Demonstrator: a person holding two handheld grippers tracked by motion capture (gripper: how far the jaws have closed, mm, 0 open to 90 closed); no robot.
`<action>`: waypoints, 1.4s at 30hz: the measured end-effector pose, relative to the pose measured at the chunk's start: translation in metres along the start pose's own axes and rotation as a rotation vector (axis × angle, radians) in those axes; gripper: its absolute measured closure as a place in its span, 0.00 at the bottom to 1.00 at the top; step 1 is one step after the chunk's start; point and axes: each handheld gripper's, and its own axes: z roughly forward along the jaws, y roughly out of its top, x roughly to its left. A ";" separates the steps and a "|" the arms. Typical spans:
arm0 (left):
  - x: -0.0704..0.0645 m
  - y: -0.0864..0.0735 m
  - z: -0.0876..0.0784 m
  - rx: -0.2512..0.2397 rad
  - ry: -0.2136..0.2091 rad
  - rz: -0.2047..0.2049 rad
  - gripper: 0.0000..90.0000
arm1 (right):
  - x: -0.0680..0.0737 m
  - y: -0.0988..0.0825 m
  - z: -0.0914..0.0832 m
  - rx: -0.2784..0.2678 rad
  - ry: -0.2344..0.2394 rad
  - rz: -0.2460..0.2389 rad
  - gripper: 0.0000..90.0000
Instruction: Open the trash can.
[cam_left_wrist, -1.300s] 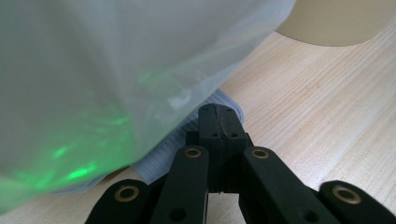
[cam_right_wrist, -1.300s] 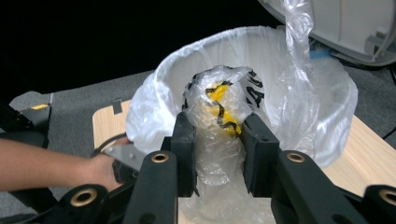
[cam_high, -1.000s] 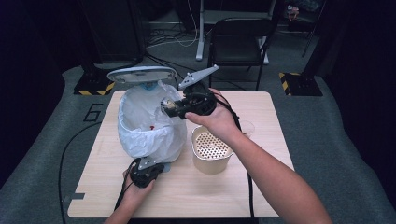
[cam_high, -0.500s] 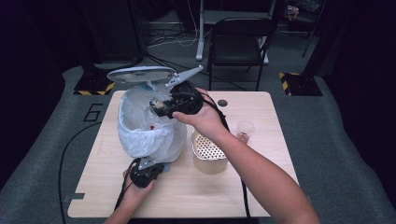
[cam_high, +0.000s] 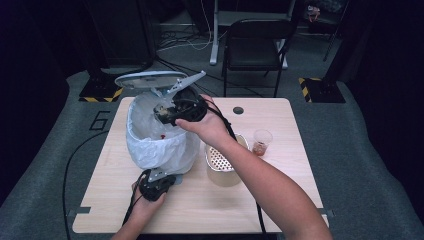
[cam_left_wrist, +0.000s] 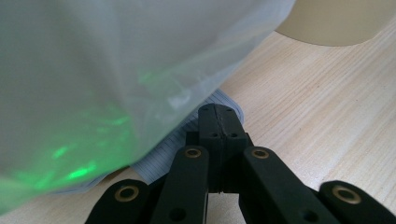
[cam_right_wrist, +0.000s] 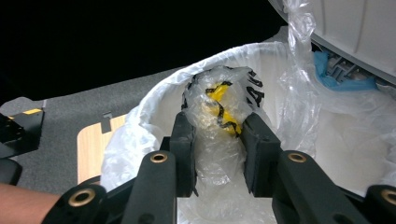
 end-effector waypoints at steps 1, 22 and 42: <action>0.000 0.000 0.000 0.001 0.000 0.000 1.00 | 0.000 0.000 0.002 0.002 -0.004 0.003 0.77; 0.001 0.000 0.000 0.003 -0.004 0.001 1.00 | -0.001 0.005 0.036 -0.002 -0.044 0.007 0.76; 0.001 0.000 0.000 0.004 -0.004 0.000 1.00 | -0.004 0.004 0.037 -0.010 -0.057 0.034 0.42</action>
